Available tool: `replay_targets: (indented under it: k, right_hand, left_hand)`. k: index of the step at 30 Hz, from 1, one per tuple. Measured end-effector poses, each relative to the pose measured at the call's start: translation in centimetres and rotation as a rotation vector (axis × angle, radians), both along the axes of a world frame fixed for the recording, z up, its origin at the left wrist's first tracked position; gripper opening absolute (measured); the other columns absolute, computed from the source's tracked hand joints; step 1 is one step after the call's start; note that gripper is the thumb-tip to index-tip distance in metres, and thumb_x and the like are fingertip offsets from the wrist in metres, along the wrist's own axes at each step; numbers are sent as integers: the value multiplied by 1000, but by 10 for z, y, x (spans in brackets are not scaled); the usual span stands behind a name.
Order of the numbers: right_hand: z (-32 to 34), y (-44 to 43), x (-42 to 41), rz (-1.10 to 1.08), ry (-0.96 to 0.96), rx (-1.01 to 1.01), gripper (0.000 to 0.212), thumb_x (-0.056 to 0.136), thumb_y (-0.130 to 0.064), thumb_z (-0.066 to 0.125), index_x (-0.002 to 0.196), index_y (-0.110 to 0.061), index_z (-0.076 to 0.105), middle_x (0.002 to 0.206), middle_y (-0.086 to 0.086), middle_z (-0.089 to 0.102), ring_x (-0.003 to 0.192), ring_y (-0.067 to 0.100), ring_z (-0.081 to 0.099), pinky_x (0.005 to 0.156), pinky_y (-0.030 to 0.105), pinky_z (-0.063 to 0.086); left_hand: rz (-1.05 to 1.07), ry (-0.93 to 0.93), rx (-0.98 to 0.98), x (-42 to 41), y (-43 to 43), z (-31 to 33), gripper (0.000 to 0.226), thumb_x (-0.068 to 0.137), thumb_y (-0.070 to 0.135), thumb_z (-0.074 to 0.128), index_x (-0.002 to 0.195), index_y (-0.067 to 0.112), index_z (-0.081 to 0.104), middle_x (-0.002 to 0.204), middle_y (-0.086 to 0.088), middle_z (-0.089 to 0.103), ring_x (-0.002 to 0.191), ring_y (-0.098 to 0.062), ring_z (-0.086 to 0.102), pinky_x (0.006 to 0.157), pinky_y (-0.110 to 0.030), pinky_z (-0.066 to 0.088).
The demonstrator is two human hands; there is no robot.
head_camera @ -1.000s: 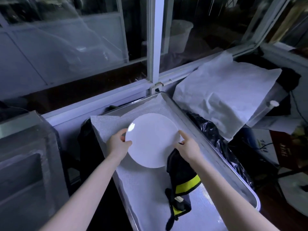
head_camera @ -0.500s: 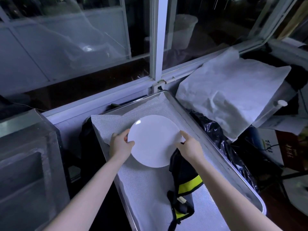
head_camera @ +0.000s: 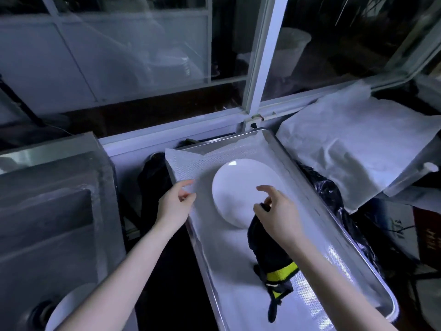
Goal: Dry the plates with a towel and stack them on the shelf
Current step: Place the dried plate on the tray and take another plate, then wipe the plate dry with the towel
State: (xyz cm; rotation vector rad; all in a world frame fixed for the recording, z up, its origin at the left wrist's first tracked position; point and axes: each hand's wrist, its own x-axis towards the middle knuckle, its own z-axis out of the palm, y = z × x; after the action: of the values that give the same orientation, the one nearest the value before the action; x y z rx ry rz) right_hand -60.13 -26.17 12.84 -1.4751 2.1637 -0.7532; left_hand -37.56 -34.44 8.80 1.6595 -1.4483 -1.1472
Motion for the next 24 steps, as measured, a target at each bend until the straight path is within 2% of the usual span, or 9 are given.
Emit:
replay_targets:
  k: [3, 5, 9, 11, 13, 16, 19, 22, 24]
  right_hand:
    - [24, 1, 53, 240, 13, 16, 45, 86, -23, 60, 129, -35, 54, 93, -11, 58, 88, 12, 56, 75, 28, 45]
    - [38, 2, 92, 376, 3, 26, 44, 86, -27, 60, 128, -38, 53, 92, -13, 61, 86, 12, 57, 74, 29, 47]
    - [42, 5, 175, 589, 1, 56, 45, 87, -28, 61, 130, -37, 52, 89, -14, 62, 79, 11, 59, 73, 31, 53]
    - [33, 8, 215, 698, 36, 118, 48, 87, -25, 61, 132, -35, 51, 94, -10, 64, 77, 12, 59, 72, 32, 54]
    - [17, 12, 254, 795, 64, 207, 52, 87, -25, 61, 136, -33, 49, 102, -5, 65, 85, 17, 63, 74, 34, 54]
    - [-14, 15, 309, 851, 56, 326, 53, 87, -22, 62, 138, -30, 50, 102, 0, 68, 87, 21, 65, 73, 35, 55]
    - [-52, 20, 362, 873, 49, 417, 52, 86, -26, 65, 136, -28, 52, 113, 3, 67, 97, 21, 65, 78, 30, 53]
    - [-97, 25, 405, 864, 39, 527, 53, 87, -27, 66, 138, -25, 51, 117, 3, 66, 107, 22, 61, 81, 29, 50]
    - [-128, 25, 427, 829, 51, 580, 54, 86, -24, 65, 138, -25, 50, 111, 3, 66, 106, 23, 61, 81, 28, 50]
  left_hand:
    - [81, 18, -34, 47, 22, -2, 27, 94, 10, 64, 111, 31, 68, 82, 5, 71, 66, -5, 67, 68, -15, 47]
    - [134, 48, -45, 82, 39, -4, 27, 96, 8, 62, 102, 34, 67, 80, 6, 71, 61, -3, 65, 67, -18, 49]
    - [236, 39, -20, 166, 81, -18, 34, 97, 5, 60, 94, 38, 67, 85, 3, 74, 67, -6, 67, 67, -22, 49]
    - [302, 25, 18, 210, 104, -26, 35, 98, 7, 60, 93, 42, 65, 83, 9, 74, 67, -3, 69, 63, -18, 49]
    - [368, -13, 52, 253, 127, -36, 32, 98, 9, 61, 96, 40, 66, 85, 16, 73, 74, -2, 70, 66, -17, 49]
    - [470, -47, 147, 306, 159, -58, 22, 99, 11, 61, 105, 31, 67, 81, 13, 72, 75, -9, 70, 67, -22, 49]
    - [521, -36, 245, 343, 183, -88, 20, 99, 9, 59, 107, 25, 67, 78, 12, 71, 69, -6, 69, 66, -23, 52]
    - [520, -24, 329, 369, 195, -119, 22, 99, 1, 54, 109, 17, 66, 77, 5, 68, 61, -5, 65, 61, -16, 50]
    - [504, 13, 386, 384, 199, -142, 22, 99, -2, 52, 116, 6, 65, 81, -2, 65, 69, -16, 66, 69, -26, 55]
